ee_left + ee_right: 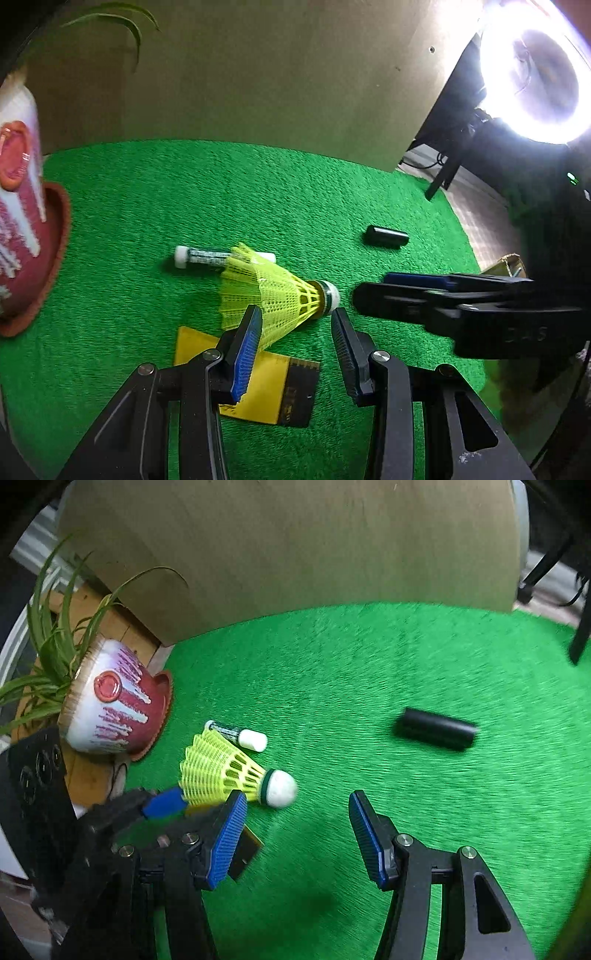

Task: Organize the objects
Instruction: 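Grasp the shuttlecock feathers with the left tool while the right grasps its cork, then carry the shuttlecock with both tools over the box and open them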

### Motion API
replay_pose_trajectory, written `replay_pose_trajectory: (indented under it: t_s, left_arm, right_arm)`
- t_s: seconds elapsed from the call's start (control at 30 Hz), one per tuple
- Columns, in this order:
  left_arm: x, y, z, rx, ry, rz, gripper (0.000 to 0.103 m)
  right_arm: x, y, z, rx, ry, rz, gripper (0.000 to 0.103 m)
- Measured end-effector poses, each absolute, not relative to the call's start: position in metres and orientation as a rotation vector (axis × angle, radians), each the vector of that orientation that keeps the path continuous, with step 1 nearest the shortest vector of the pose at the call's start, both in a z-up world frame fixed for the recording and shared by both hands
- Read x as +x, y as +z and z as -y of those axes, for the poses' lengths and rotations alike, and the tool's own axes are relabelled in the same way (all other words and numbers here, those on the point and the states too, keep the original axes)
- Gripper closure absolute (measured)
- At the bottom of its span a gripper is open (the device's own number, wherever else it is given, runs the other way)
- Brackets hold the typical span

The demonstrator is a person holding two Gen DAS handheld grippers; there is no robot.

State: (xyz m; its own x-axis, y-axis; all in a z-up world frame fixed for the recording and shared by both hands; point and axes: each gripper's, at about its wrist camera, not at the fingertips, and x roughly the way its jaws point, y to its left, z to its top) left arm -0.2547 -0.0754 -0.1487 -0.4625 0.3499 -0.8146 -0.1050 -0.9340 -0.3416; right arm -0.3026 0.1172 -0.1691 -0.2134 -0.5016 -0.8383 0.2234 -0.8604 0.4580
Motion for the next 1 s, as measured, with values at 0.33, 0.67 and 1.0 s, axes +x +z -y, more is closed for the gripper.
replay_pose_trajectory:
  t_s: [0.33,0.67,1.0]
  left_arm:
    - [-0.247,-0.155,0.067,-1.420,2.407,0.396,0.099]
    - [-0.232,-0.138,0.042,-1.356,2.377,0.435,0.101]
    - [-0.227,-0.090,-0.037,-1.211,2.296,0.383,0.100]
  right_arm:
    - [-0.310,-0.187,-0.109,1.629,-2.037,0.492,0.055]
    - [-0.296,-0.175,-0.130,1.591,-2.009,0.625,0.068]
    - [-0.262,-0.115,-0.209,1.474,-2.183,0.622,0.068]
